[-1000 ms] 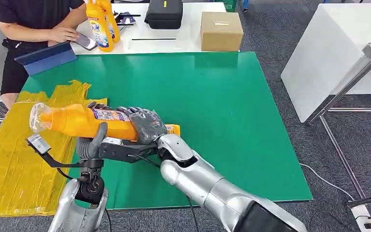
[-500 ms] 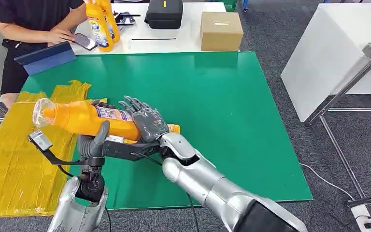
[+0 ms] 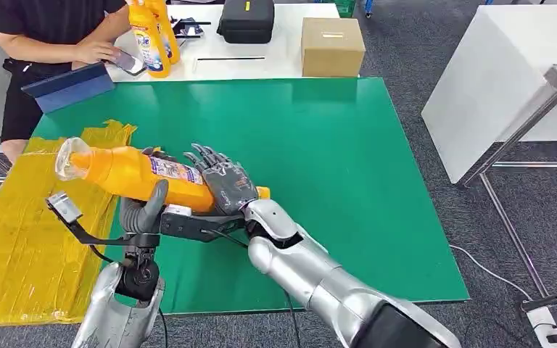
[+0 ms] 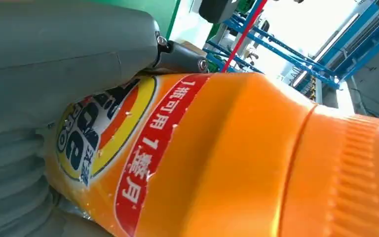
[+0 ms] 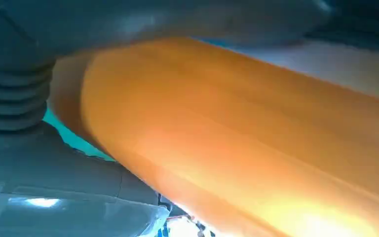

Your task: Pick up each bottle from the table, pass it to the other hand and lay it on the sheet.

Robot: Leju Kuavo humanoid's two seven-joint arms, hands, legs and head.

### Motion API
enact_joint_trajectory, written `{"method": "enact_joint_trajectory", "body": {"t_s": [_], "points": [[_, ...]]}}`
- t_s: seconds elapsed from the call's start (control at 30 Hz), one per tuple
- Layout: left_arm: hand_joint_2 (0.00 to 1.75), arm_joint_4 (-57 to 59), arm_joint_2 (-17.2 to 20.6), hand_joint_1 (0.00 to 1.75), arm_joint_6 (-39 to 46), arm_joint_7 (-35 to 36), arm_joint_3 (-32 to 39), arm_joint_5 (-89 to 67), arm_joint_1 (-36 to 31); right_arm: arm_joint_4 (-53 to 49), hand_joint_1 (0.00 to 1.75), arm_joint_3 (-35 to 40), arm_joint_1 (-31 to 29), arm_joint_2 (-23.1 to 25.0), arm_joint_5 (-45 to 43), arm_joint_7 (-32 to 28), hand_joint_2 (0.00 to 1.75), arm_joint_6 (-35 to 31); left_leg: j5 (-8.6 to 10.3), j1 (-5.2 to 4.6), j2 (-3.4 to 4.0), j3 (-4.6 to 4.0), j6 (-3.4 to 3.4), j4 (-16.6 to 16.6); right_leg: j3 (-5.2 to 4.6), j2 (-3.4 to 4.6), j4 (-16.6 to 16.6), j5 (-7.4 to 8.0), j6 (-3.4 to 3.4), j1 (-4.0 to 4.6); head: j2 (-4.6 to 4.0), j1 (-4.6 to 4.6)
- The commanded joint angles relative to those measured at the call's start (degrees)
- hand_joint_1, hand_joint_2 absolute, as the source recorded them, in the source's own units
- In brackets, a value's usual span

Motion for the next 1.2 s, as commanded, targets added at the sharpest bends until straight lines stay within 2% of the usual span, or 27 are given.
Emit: {"method": "enact_joint_trajectory", "body": {"t_s": [0.03,0.1,0.13,0.2,0.4,0.47,0.57,0.9,0.93,1.1,1.2], "points": [[1.75,3.44,-0.26,1.75,-0.72,-0.20,-1.94,0.70,-4.52,-14.69,0.00,-6.63,6.15,-4.28,4.57,1.02,0.00,1.21,-0.07,0.08,-0.32,0.16,-0.15,0.03,0.31,-0.38,-0.04,-0.15,-0.07,0.08,0.00,0.00],[1.75,3.78,0.02,1.75,-0.70,-0.61,-1.56,0.96,-4.41,-21.59,0.00,-7.68,8.24,-5.98,5.44,1.26,0.00,1.66,0.00,0.06,-0.27,0.03,-0.09,0.00,0.14,-0.31,-0.05,-0.07,-0.04,0.06,0.00,0.00],[1.75,4.18,0.38,1.75,-0.81,-1.22,-1.10,1.21,-4.29,-28.75,0.00,-8.67,10.40,-7.70,5.81,1.09,0.00,1.83,-0.07,0.08,-0.39,0.14,-0.15,0.04,0.32,-0.44,-0.04,-0.17,-0.06,0.08,0.00,0.00],[1.75,4.52,0.62,1.75,-1.16,-1.54,-0.74,1.33,-4.29,-34.00,0.00,-9.37,11.94,-9.10,5.79,1.80,0.00,4.10,-0.07,0.05,-0.38,0.15,-0.14,0.03,0.32,-0.42,-0.03,-0.16,-0.05,0.06,0.00,0.00],[1.75,4.30,0.39,1.75,-1.09,-1.57,-0.60,1.29,-4.15,-33.20,0.00,-9.80,12.17,-8.44,5.80,0.50,0.00,3.12,-0.04,0.03,-0.20,0.11,-0.13,-0.01,0.25,-0.24,-0.06,-0.08,-0.06,0.06,0.00,0.00],[1.75,4.16,0.77,1.75,-1.14,-1.78,-0.53,1.29,-3.69,-37.44,0.00,-10.40,13.41,-9.73,5.94,0.04,0.00,2.83,-0.12,0.02,-0.20,0.28,-0.21,0.02,0.41,-0.26,-0.03,-0.16,-0.09,0.04,0.00,0.00],[1.75,4.05,1.01,1.75,-1.39,-2.27,-0.13,1.33,-3.19,-41.21,0.00,-11.15,15.07,-10.91,6.10,0.16,0.00,3.71,-0.05,0.01,-0.21,0.10,-0.11,-0.02,0.23,-0.24,-0.05,-0.09,-0.05,0.03,0.00,0.00],[1.75,4.22,1.56,1.75,-1.83,-2.69,1.71,2.32,-2.06,-40.92,0.00,-12.19,15.64,-10.72,7.13,-1.19,0.00,2.28,-0.18,0.01,-0.03,0.40,-0.22,-0.02,0.50,-0.09,-0.06,-0.17,-0.10,0.04,0.00,0.00],[1.75,4.72,1.71,1.75,-2.00,-2.72,2.46,3.07,-2.14,-42.03,0.00,-12.28,15.99,-11.06,7.27,-1.37,0.00,2.06,-0.07,-0.01,-0.04,0.17,-0.12,-0.05,0.25,-0.06,-0.06,-0.06,-0.05,0.01,0.00,0.00],[1.75,12.97,4.71,1.75,-4.72,-1.78,9.05,5.62,-7.93,-50.77,0.00,-14.29,19.56,-13.65,11.33,-0.28,0.00,3.19,-0.07,0.01,-0.12,0.21,-0.16,-0.06,0.32,-0.15,-0.07,-0.09,-0.08,0.04,0.00,0.00],[1.75,13.80,4.72,1.75,-5.41,-1.62,9.82,5.46,-8.48,-51.09,0.00,-14.73,19.85,-13.63,11.43,-0.41,0.00,3.57,-0.05,0.04,-0.13,0.15,-0.15,-0.04,0.25,-0.15,-0.05,-0.07,-0.07,0.05,0.00,0.00]]}}
